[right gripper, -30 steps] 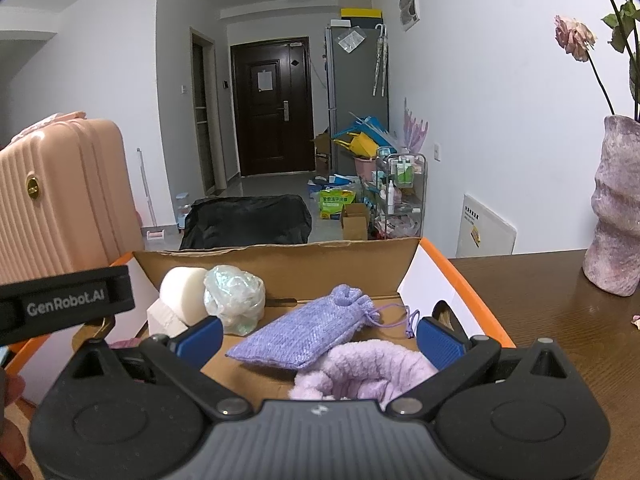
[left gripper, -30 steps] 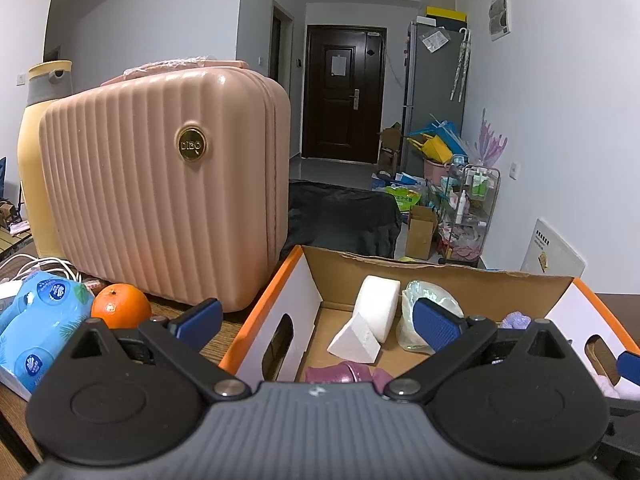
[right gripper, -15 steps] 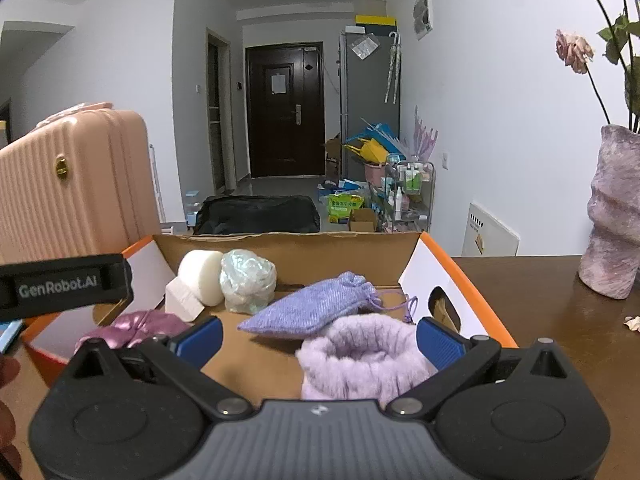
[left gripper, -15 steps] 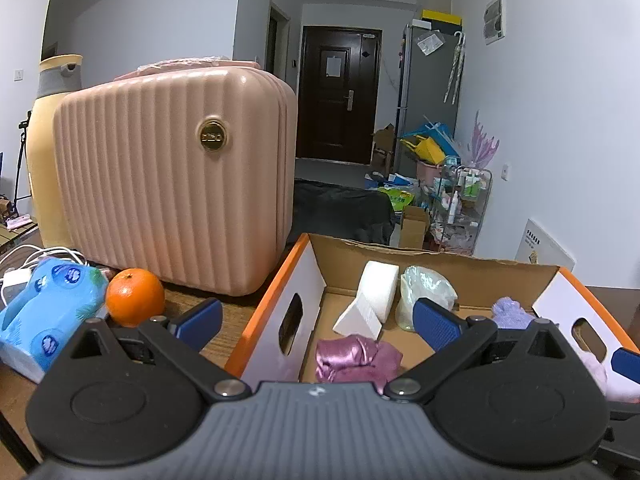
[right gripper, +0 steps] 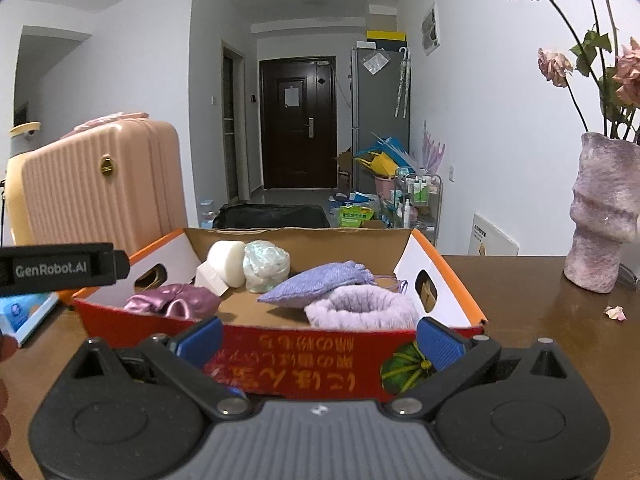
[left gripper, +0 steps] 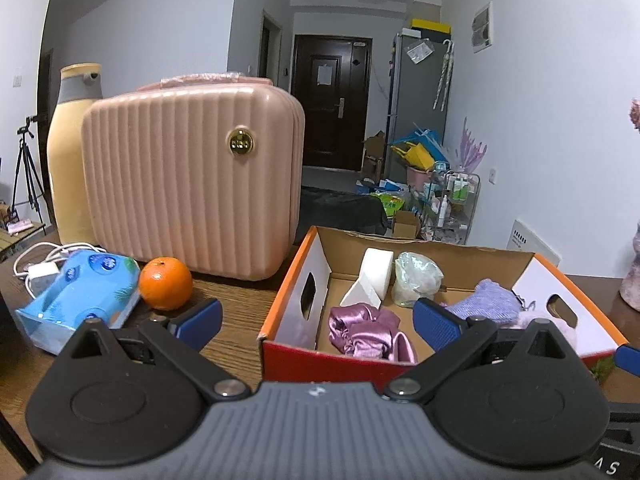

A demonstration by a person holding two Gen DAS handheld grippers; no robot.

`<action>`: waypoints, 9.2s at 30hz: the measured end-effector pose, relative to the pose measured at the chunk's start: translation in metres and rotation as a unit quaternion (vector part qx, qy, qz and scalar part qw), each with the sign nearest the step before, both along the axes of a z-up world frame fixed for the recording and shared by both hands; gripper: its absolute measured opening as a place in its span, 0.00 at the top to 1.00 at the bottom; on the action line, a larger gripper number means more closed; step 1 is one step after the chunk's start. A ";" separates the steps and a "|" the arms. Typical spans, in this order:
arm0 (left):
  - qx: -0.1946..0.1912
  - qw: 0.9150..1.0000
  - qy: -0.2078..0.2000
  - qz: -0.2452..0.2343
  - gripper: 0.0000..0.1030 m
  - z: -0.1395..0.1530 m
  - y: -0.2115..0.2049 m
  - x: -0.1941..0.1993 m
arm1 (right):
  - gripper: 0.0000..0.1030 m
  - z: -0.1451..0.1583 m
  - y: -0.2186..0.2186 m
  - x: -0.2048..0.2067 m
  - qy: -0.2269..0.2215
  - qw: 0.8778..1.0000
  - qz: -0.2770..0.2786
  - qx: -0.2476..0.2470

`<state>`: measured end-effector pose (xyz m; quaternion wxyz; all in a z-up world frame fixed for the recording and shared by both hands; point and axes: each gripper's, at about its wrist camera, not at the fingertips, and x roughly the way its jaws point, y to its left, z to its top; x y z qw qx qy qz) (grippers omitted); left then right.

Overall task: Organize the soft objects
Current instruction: 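Withdraw both tools from the red box back over the table, then lower both tools toward the blue plush and the sheep plush, then close the left tool on the blue plush while the right tool grasps the sheep plush, then carry the blue plush and sheep plush in both tools over the red box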

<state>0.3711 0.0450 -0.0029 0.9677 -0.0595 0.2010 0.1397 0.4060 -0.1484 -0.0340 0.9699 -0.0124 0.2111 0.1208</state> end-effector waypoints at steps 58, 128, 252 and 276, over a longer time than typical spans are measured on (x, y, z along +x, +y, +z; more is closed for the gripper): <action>0.024 0.997 0.017 -0.074 0.00 0.000 -0.006 -0.178 | 0.00 0.004 -0.038 -0.181 -0.024 0.998 0.050 0.022; -0.016 0.994 0.094 -0.051 0.00 -0.047 0.044 -0.228 | 0.15 -0.037 0.034 -0.179 0.043 0.979 0.193 -0.046; 0.001 0.998 -0.057 0.027 0.20 -0.012 0.005 -0.099 | 0.15 0.003 0.024 -0.104 -0.144 0.987 -0.031 0.066; -0.005 0.997 -0.080 0.020 0.20 -0.007 -0.017 -0.028 | 0.15 0.007 -0.003 -0.033 -0.153 0.981 -0.084 0.080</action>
